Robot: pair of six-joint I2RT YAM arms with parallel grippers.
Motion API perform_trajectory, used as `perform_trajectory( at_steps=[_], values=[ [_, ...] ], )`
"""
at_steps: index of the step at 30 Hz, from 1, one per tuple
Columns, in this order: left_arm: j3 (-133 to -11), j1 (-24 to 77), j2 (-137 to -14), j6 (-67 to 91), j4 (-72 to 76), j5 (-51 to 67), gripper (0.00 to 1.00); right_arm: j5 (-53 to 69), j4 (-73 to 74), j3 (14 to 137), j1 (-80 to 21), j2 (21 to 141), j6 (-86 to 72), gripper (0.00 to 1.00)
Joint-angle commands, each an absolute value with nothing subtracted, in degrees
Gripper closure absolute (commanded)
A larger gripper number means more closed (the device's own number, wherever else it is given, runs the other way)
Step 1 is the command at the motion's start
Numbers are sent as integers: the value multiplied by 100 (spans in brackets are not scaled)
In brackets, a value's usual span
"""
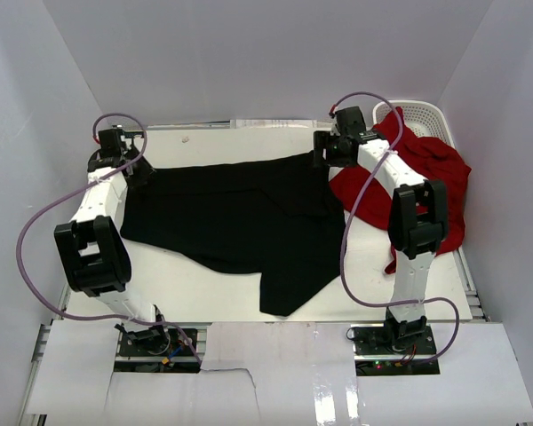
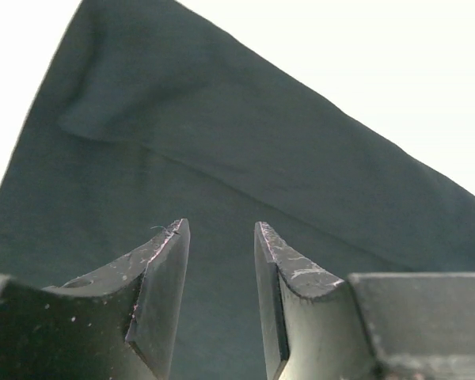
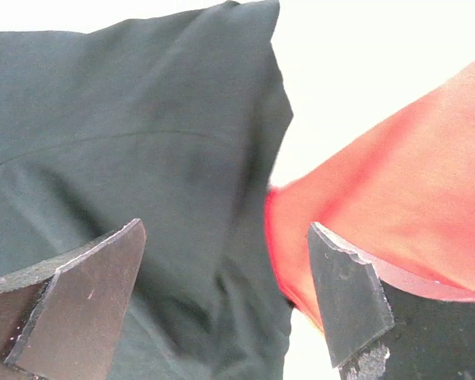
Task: Fold and stack the t-shirts
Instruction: Fold the flattened tshirt in 1/3 of the way
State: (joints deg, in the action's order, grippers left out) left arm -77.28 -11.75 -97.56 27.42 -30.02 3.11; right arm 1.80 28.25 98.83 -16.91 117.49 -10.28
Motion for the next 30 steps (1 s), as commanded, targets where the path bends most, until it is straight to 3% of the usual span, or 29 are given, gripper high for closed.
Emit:
perform_trajectory(
  at_steps=[1,7,22,26,27,29,30],
  values=[
    [-7823,-827,-9097,2610,-3006,97,50,-1124,3348,9871,-1679,11400,-1020,12],
    [-7717,-536,-8991,2549,-3023,-105,50,-2065,3454,9659,-1670,11531,-1195,12],
    [-7699,-536,-8701,2285,-3102,-185,49,-2409,3437,9765,-1293,12463,-1266,17],
    [-7682,-536,-8692,2303,-3103,-176,49,-2198,3384,9747,-1108,12586,-1266,49],
    [-7682,-527,-8701,2303,-3103,-167,49,-2136,3375,9764,-1081,12595,-1266,63],
    [-7682,-536,-8719,2303,-3103,-158,49,-1970,3384,9817,-1020,12621,-1292,79],
    [-7673,-527,-8710,2303,-3103,-158,49,-1925,3375,9878,-1011,12612,-1292,92]
  ],
)
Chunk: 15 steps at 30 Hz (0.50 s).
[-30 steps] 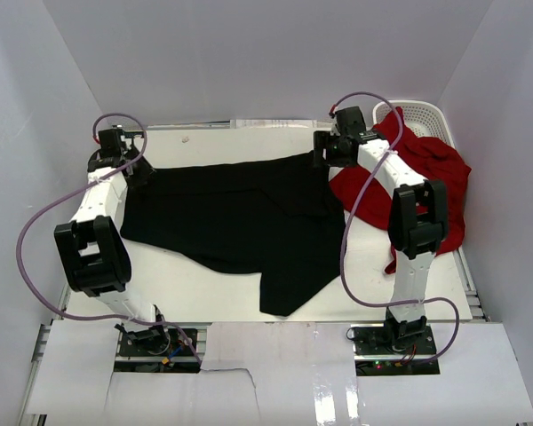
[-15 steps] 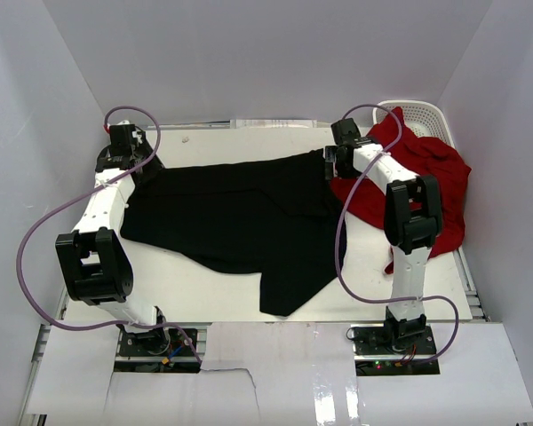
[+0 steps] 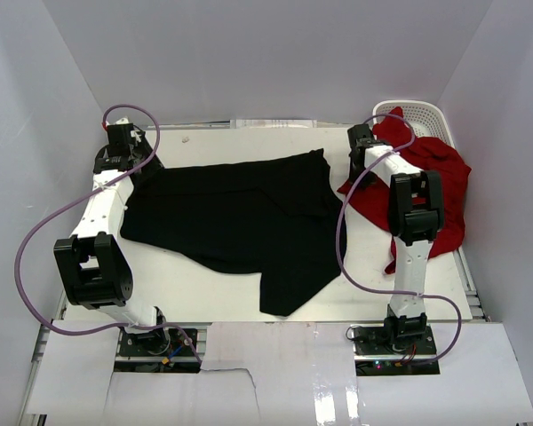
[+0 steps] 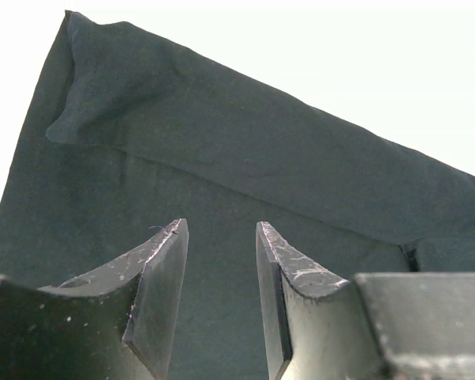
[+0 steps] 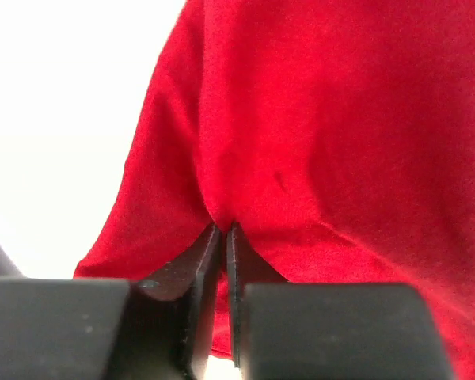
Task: Fold and stack the t-shirts
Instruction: Fold the flattened tshirt in 1/3 of the way
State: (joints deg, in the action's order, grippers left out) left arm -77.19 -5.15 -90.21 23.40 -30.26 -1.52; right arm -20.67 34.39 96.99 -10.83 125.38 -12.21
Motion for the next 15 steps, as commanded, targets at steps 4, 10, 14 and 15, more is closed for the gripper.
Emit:
perform_trajectory(
  at_steps=[4,10,14,15],
  values=[
    [-7664,-527,-8701,2312,-3103,-149,49,-1662,3375,10133,-993,12402,-1266,92],
    [-7611,-519,-8692,2312,-3103,-149,49,-756,3821,11377,-686,12006,-1283,92],
    [-7620,-501,-8710,2320,-3111,-132,49,-651,4306,12512,-352,12094,-1318,92],
    [-7629,-492,-8710,2320,-3103,-141,49,-650,4307,12611,-273,12076,-1344,92]
  ],
)
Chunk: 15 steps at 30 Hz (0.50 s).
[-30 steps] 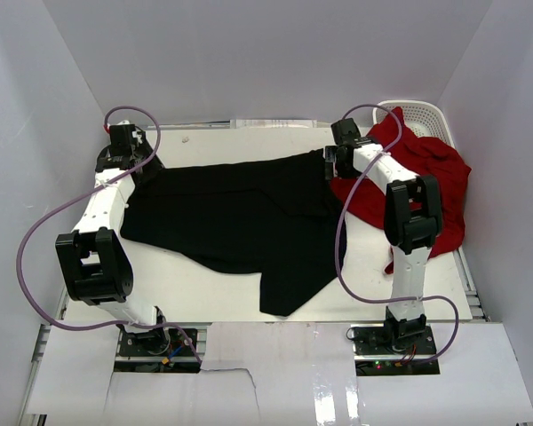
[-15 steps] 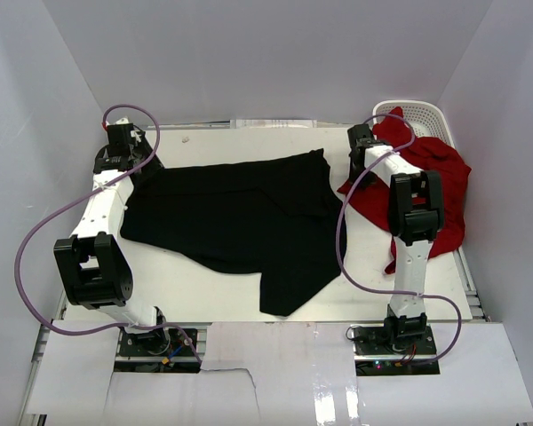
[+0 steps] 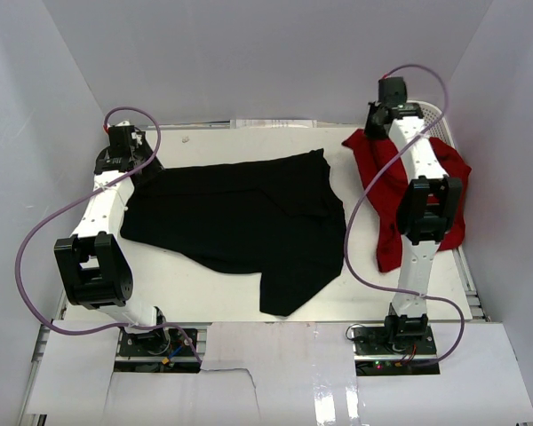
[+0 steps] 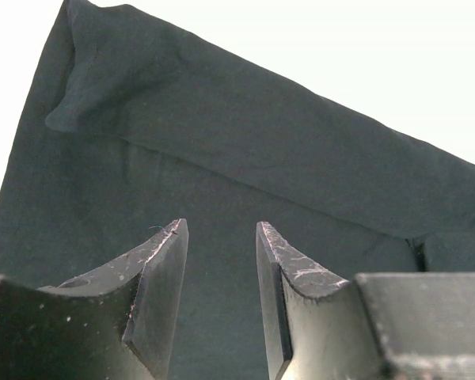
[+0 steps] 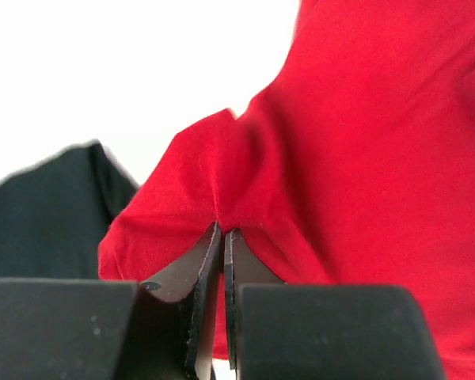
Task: Fold and stack the t-shirts
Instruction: Fold the flattened tshirt in 1/3 of the way
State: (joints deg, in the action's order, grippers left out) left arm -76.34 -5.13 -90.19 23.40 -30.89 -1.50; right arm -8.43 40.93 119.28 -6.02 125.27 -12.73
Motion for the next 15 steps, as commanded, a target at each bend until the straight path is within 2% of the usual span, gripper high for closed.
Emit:
perform_trajectory(
  at_steps=[1,8,15],
  values=[
    [-7638,-475,-8719,2320,-3111,-141,49,-711,4254,12673,-116,12059,-1388,92],
    [-7620,-422,-8754,2285,-3111,-176,49,-1809,4193,12745,711,11787,-1608,92],
    [-7603,-387,-8771,2294,-3120,-158,49,-3224,3789,11893,949,11154,-1669,92]
  ],
)
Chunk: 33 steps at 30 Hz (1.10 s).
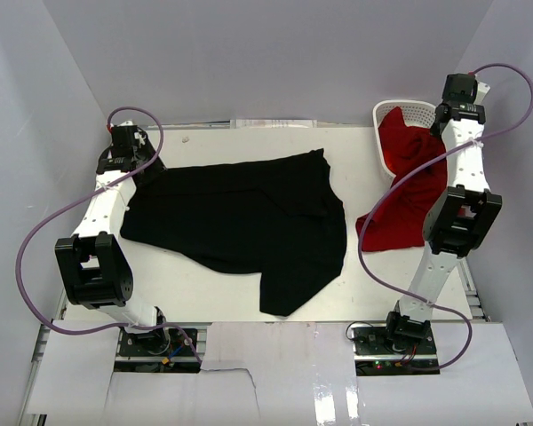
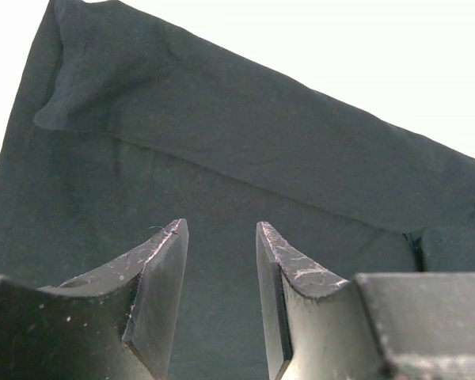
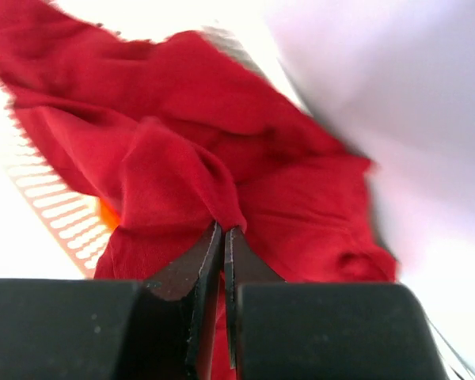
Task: Fold and stack the t-shirts
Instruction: Fold the flattened tshirt in 1/3 of the way
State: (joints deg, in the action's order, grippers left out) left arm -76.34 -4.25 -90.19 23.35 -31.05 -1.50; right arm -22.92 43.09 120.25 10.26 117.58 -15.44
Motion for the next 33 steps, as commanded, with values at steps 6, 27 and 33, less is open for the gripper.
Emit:
perform_trajectory(
  at_steps=[6,27,33],
  values=[
    [-7620,-360,-8763,2285,-3146,-176,49,-3323,3893,11917,949,11284,-1494,60],
    [-7611,-290,-8754,2347,-3208,-255,49,703,4474,11691,-957,11592,-862,31],
    [-7734,-360,-8912,2355,-3261,-352,48,887,3789,10679,-1643,11724,-967,31]
  ],
)
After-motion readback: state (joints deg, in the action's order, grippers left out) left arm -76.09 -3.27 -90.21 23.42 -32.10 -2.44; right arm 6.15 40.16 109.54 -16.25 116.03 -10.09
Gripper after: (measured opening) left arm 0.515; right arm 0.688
